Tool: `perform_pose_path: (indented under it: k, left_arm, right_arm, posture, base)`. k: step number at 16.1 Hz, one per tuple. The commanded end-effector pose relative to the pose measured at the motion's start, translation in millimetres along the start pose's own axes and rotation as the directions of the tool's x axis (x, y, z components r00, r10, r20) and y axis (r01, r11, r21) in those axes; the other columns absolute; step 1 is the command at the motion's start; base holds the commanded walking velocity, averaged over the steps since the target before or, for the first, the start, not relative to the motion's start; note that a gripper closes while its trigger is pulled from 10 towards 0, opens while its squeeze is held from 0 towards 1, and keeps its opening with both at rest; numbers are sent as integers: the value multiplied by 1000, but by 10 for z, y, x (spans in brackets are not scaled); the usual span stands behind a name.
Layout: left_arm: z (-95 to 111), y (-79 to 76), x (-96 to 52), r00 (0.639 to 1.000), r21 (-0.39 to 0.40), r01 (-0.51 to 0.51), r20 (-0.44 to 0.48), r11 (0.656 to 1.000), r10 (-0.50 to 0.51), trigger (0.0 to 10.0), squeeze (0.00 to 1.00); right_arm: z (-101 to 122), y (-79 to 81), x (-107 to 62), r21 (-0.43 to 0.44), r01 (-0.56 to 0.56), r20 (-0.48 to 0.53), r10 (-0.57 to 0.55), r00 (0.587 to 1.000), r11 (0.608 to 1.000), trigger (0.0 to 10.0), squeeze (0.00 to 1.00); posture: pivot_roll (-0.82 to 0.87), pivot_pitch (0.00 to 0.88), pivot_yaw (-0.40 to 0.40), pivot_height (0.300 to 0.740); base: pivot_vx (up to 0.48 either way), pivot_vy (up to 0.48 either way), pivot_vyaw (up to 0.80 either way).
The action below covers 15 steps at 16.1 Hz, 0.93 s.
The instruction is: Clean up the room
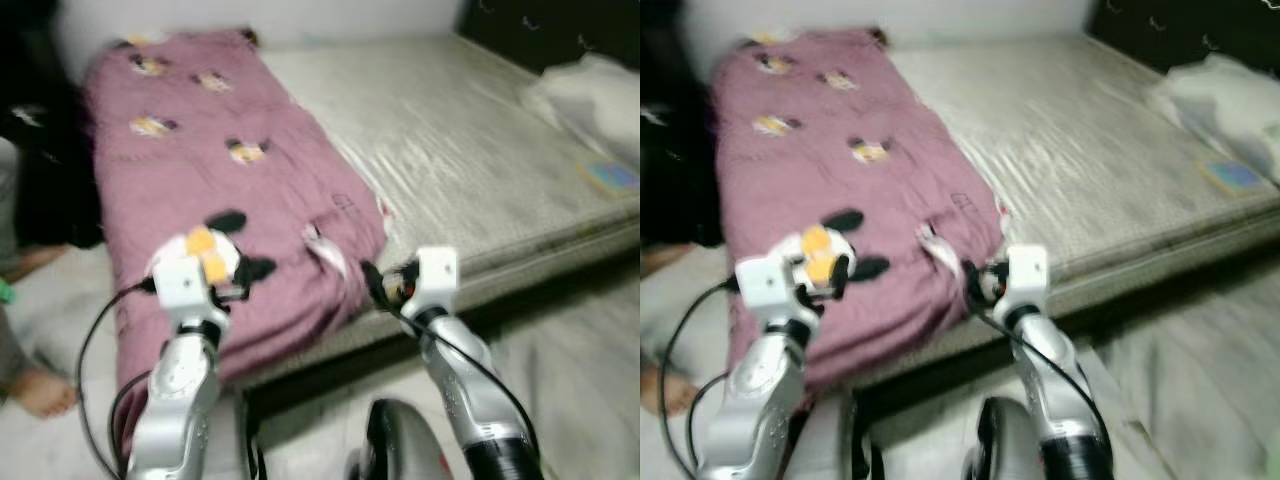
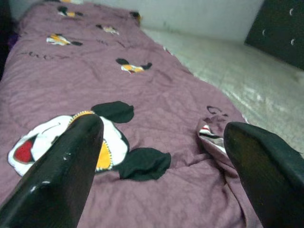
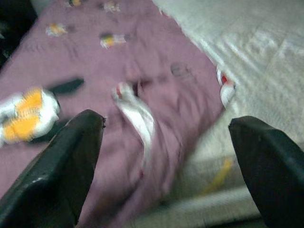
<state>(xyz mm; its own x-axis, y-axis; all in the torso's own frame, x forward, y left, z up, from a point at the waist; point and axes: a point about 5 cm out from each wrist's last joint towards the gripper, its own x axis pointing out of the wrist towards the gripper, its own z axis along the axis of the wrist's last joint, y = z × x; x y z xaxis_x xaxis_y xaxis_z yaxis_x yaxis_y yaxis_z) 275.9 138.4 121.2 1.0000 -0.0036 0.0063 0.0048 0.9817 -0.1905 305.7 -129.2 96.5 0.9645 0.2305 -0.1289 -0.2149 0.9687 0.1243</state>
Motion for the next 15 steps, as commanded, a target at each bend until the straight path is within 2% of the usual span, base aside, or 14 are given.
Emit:
perform_pose_path:
  k: [1, 7, 10, 15]
  left_arm:
    - [-39, 55, -35, 999, 3, -29, -15, 1000, 29, 10000, 0]
    - [-9, 49, -39, 1000, -16, -5, 1, 1000, 5, 10000, 0]
    - [-2, 42, -41, 1000, -23, 5, 7, 1000, -5, 10000, 0]
    - [-8, 30, -44, 1000, -30, 18, 7, 999, -18, 10000, 0]
  right_arm:
    - [56, 26, 44, -13, -15, 12, 15, 1000, 1000, 10000, 0]
    - [84, 47, 50, -38, -52, 28, 53, 998, 998, 10000, 0]
    - [79, 58, 52, -46, -60, 28, 61, 998, 997, 10000, 0]
    - [58, 74, 57, -45, -70, 23, 71, 997, 996, 10000, 0]
  posture:
    - [-12, 129, -27, 547]
    - [-13, 123, -26, 547]
    - [-13, 123, -26, 547]
    - [-9, 111, -29, 547]
  base:
    - [0, 0, 0]
    - [0, 0, 0]
    - [251, 0, 617]
    - [321, 0, 0]
